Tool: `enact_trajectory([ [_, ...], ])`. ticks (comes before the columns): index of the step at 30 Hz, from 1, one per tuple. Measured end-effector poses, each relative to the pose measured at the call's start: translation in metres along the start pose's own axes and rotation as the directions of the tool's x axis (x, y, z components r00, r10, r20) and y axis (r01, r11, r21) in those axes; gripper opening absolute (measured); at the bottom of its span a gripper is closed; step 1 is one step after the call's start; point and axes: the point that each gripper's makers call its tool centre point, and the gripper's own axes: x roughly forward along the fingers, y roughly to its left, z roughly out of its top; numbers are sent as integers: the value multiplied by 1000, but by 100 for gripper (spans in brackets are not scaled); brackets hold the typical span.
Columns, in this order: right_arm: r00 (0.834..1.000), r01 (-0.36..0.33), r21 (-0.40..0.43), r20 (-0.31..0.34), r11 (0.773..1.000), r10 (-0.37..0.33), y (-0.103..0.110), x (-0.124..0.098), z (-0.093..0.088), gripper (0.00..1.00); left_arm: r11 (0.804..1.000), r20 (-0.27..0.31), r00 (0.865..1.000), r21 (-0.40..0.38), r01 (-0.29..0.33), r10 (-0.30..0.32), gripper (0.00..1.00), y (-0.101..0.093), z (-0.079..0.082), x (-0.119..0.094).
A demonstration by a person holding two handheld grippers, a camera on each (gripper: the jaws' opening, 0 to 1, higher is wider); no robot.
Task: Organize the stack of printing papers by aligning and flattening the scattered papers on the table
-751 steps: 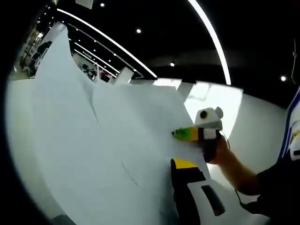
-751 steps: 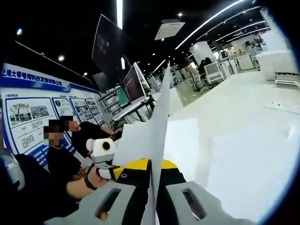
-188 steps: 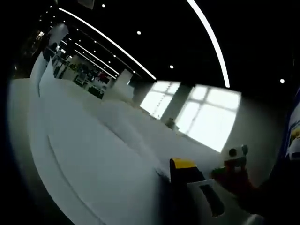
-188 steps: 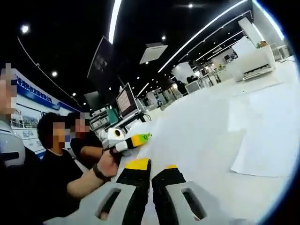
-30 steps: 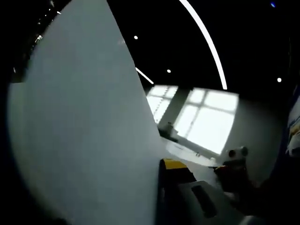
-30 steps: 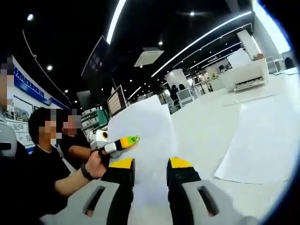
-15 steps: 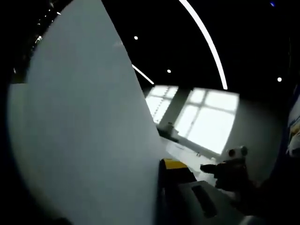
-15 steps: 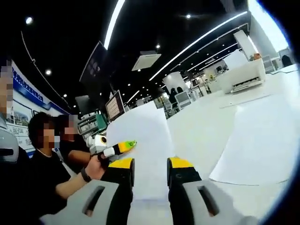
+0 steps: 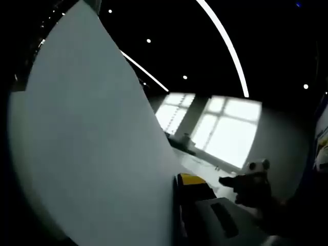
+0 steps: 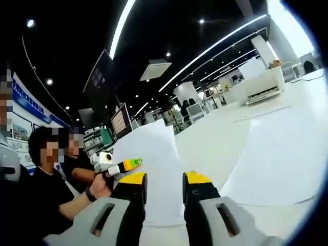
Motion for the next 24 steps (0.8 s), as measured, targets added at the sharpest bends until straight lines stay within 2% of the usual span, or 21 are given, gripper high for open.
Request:
enact_trajectory([
  [8, 1000, 8, -7, 2, 1000, -8, 1, 0, -1, 23, 1000, -1, 1000, -5, 1, -1, 9, 0, 0, 0],
  [20, 1000, 17, -6, 12, 1000, -17, -9, -4, 6, 23, 1000, -5, 1000, -9, 3, -3, 9, 0, -1, 1],
  [24, 1000, 10, -3, 13, 1000, -10, 0, -1, 3, 23, 1000, -3, 1000, -18, 5, -5, 10, -1, -1, 1],
])
